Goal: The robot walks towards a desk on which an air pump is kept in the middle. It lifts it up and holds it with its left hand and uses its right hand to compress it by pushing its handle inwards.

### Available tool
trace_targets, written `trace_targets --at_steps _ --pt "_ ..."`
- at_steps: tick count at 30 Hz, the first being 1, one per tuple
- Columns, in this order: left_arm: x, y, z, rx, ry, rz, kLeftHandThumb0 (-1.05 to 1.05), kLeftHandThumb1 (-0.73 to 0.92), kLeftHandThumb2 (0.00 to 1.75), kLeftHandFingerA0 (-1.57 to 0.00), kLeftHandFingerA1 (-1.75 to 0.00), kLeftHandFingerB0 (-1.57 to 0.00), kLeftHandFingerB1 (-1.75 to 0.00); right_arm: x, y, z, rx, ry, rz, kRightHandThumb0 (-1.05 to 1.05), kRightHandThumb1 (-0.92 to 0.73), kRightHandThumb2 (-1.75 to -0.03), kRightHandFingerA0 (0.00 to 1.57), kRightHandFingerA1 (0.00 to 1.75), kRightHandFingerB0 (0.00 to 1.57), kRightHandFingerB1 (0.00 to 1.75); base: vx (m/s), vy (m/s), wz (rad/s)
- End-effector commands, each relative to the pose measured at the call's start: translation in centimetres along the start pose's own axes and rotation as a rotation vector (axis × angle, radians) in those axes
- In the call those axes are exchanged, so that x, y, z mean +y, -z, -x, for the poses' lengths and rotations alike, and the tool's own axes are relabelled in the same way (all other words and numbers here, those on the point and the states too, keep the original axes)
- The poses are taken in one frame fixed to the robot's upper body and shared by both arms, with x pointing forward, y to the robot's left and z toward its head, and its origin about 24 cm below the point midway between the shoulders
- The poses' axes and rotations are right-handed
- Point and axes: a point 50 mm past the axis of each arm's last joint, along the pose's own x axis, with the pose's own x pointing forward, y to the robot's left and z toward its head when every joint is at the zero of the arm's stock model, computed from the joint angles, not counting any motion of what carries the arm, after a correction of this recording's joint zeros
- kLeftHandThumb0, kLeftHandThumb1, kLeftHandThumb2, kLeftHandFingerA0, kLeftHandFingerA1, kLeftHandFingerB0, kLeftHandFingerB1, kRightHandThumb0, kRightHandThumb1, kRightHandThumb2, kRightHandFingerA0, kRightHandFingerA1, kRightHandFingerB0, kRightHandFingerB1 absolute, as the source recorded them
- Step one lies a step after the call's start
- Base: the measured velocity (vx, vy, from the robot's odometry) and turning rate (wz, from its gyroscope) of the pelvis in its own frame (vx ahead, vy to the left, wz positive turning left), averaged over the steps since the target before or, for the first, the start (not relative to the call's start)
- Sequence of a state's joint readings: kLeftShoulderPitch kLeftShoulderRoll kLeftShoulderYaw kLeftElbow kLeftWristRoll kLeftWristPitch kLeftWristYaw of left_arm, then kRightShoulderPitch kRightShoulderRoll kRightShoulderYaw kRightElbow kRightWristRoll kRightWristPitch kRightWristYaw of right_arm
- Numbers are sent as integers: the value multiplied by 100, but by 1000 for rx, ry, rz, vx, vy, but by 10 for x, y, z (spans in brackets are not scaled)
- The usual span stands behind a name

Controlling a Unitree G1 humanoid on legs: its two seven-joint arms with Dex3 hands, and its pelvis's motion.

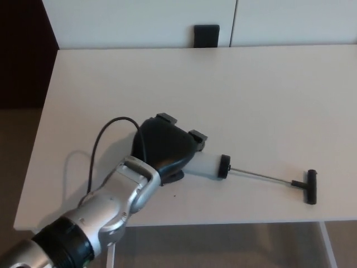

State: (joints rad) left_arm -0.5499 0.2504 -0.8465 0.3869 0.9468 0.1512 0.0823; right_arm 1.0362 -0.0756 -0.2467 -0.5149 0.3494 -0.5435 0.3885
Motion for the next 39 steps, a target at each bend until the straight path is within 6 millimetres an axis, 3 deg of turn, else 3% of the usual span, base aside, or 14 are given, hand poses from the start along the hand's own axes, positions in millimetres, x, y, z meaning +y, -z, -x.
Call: trace_targets --at_steps 1,2,4,6,7,10,11,18,20,21,36,37,38,39 --pt "19 39 37 -26 -62 255 -15 67 57 -64 -152 -78 -65 -5 -125 -7 -842 263 168 -35 -51 -107 0 49 0 48 0 0 0" --pt "24 39 41 -39 -96 242 -21 66 56 -73 -152 -73 -84 -2 -126 -14 -849 268 185 -69 -81 -65 14 30 14 26 0 0 0" --pt "28 39 44 -49 -120 235 -21 66 56 -73 -152 -73 -84 0 -127 -19 -853 274 197 -69 -81 -65 14 30 14 26 0 0 0" --pt "31 39 47 -60 -138 242 -11 74 59 -68 -154 -75 -81 1 -125 -27 -851 273 204 -74 -61 -97 9 46 1 35 0 0 0" --pt "36 39 51 -70 -148 282 -13 76 56 -74 -157 -64 -104 1 -121 -40 -833 264 230 -74 -65 -99 3 43 0 35 0 0 0" --pt "46 39 58 -95 -100 400 -9 88 53 -63 -164 -50 -124 2 -111 -67 -785 232 244 -65 -81 -66 9 30 11 24 0 0 0" --pt "51 41 59 -107 -71 430 -9 88 50 -60 -163 -51 -127 3 -103 -78 -745 236 251 -73 -64 -95 5 43 7 35 0 0 0" --pt "62 46 63 -137 -27 455 -7 88 51 -61 -168 -49 -124 10 -72 -115 -565 204 185 -74 -62 -97 1 32 2 28 0 0 0" --pt "62 46 64 -141 -17 455 -8 88 51 -61 -167 -48 -125 8 -58 -124 -506 199 170 -65 -84 -70 4 27 3 20 0 0 0" --pt "63 46 64 -142 -9 450 -12 87 51 -65 -167 -51 -128 5 -45 -131 -452 194 137 -79 -69 -105 0 32 9 24 0 0 0" --pt "67 49 62 -130 14 429 -5 87 59 -59 -164 -56 -120 17 8 -166 -205 96 -104 -90 -82 -119 0 19 0 11 0 0 0" --pt "67 49 62 -130 8 426 -5 87 59 -60 -166 -58 -120 19 10 -168 -190 84 -121 -83 -92 -75 0 24 0 15 0 0 0" --pt "68 50 62 -130 4 424 -5 87 59 -60 -166 -58 -120 21 11 -170 -178 74 -134 -83 -92 -75 0 24 0 15 0 0 0" --pt "67 50 63 -131 5 424 -8 90 61 -61 -167 -56 -124 25 15 -175 -151 59 -170 -85 -86 -121 0 18 0 13 0 0 0"
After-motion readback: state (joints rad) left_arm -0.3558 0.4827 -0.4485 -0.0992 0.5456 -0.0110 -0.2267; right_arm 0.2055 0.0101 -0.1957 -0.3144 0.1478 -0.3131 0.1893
